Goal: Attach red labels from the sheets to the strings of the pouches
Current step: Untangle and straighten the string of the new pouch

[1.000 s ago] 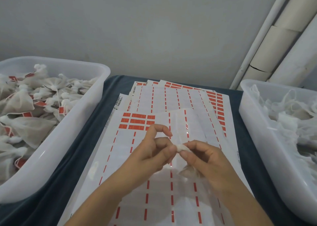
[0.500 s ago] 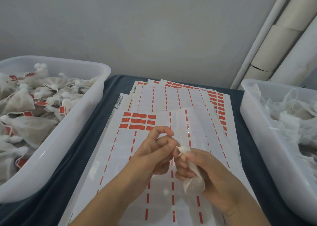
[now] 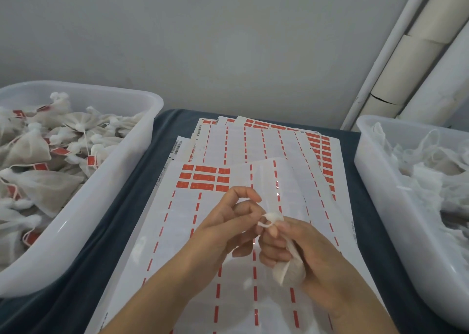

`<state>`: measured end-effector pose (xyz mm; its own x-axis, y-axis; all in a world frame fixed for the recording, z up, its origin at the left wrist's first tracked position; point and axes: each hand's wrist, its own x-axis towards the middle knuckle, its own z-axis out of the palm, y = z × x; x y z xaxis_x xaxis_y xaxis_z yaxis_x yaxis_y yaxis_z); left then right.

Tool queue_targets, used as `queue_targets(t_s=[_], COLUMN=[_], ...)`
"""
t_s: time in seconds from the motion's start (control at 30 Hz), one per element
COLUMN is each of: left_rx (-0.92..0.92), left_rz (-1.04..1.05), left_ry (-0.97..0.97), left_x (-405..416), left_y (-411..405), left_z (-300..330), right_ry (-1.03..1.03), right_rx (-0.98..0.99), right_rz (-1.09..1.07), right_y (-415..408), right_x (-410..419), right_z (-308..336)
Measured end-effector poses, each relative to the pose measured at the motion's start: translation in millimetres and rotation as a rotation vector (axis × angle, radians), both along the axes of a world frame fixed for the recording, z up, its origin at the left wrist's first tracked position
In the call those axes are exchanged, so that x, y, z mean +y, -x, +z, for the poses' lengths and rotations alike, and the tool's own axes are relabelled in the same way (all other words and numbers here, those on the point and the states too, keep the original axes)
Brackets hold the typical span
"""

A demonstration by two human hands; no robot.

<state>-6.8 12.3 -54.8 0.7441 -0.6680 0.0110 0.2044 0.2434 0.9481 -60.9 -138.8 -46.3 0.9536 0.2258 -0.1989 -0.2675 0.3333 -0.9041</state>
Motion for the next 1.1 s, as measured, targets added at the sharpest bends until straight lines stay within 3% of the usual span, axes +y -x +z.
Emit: queue_targets(t_s=[0.1, 0.23, 0.37, 0.47, 0.53, 0.8, 0.9, 1.0, 1.1], left_rx=[-0.055, -0.066, -0.237, -0.401, -0.493, -0.536, -0.374, 0.025, 0.430], left_rz=[0.020, 0.146, 0.304, 0.502, 0.502, 0.504, 0.577, 0.590, 0.546], left_ry=[-0.044, -0.084, -0.194, -0.338, -0.369, -0.337, -0.284, -0.117, 0.193], left_x=[-1, -14, -15, -9, -12, -12, -8, -1, 5], left_y=[2, 6, 11, 3, 4, 3, -1, -12, -21], left_z=[1, -2, -6, -11, -13, -14, -8, -2, -1], right_ry=[-0.030, 0.199, 0.248, 0.400, 0.487, 0.596, 0.499, 0.443, 0.436], right_rx=[0.024, -0.049, -0.086, -0.107, -0.148, -0.269, -0.240, -0.227, -0.230], right_rz=[-0.071, -0.280, -0.371, -0.391, -0.371, -0.304, -0.336, -0.318, -0.266], right_y=[-2, -5, -2, -2, -2, -3, -4, -6, -8], right_x=[0, 1, 2, 5, 8, 13, 12, 9, 14], right_z=[-3, -7, -7, -6, -6, -12, -14, -13, -14])
